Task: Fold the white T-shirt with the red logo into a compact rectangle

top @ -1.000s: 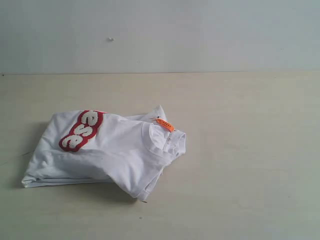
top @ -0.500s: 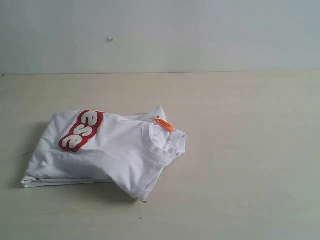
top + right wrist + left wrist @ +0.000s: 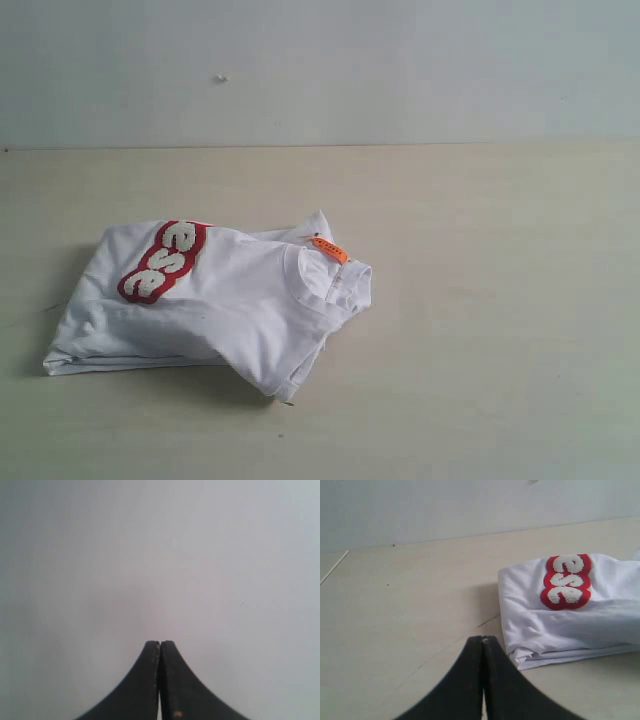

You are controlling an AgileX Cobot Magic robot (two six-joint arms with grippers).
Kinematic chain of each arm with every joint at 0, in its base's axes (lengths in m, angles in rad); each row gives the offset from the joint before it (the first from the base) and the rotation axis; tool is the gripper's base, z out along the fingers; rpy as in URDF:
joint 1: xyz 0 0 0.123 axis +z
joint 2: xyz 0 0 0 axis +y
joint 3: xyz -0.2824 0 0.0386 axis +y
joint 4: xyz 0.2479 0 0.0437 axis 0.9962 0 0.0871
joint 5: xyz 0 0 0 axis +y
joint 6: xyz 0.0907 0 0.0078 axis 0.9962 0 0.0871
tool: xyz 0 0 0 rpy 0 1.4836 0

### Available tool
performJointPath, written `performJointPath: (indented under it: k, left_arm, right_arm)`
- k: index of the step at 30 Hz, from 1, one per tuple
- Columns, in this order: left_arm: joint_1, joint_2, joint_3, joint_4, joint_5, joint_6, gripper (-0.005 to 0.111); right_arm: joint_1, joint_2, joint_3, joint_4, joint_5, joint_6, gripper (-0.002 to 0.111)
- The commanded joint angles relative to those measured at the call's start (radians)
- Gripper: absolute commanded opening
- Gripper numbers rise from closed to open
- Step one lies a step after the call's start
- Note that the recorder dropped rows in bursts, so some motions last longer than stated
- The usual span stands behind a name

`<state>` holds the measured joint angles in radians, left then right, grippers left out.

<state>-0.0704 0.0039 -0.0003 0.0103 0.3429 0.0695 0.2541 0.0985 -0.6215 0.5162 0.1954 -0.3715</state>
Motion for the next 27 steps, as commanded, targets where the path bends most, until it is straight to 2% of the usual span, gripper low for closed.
performJointPath:
  k: [1, 9, 13, 15, 18, 20, 27]
  left_arm:
    - [0.002, -0.004, 0.0, 0.0, -0.001, 0.002, 0.0]
    - [0.002, -0.004, 0.0, 0.0, -0.001, 0.002, 0.0]
    - [0.002, -0.004, 0.0, 0.0, -0.001, 0.002, 0.0]
    - [0.002, -0.004, 0.0, 0.0, -0.001, 0.002, 0.0]
    - [0.002, -0.004, 0.0, 0.0, -0.001, 0.002, 0.0]
    - [0.002, -0.004, 0.0, 0.0, 0.002, 0.002, 0.0]
    - [0.002, -0.004, 0.0, 0.0, 0.004, 0.002, 0.0]
  right_arm:
    - [0.001, -0.005, 0.007, -0.002, -0.004, 0.002, 0.0]
    - [-0.003, 0.005, 0.022, -0.002, -0.037, 0.006, 0.0]
    - [-0.115, -0.027, 0.085, -0.065, -0.108, 0.084, 0.0]
    - [-0.18, -0.067, 0.144, -0.233, -0.175, 0.216, 0.0]
    - [-0.208, -0.099, 0.256, -0.653, -0.27, 0.53, 0.0]
    - [-0.208, -0.099, 0.308, -0.731, -0.305, 0.558, 0.0]
    - [-0.333, -0.099, 0.527, -0.606, -0.368, 0.497, 0.0]
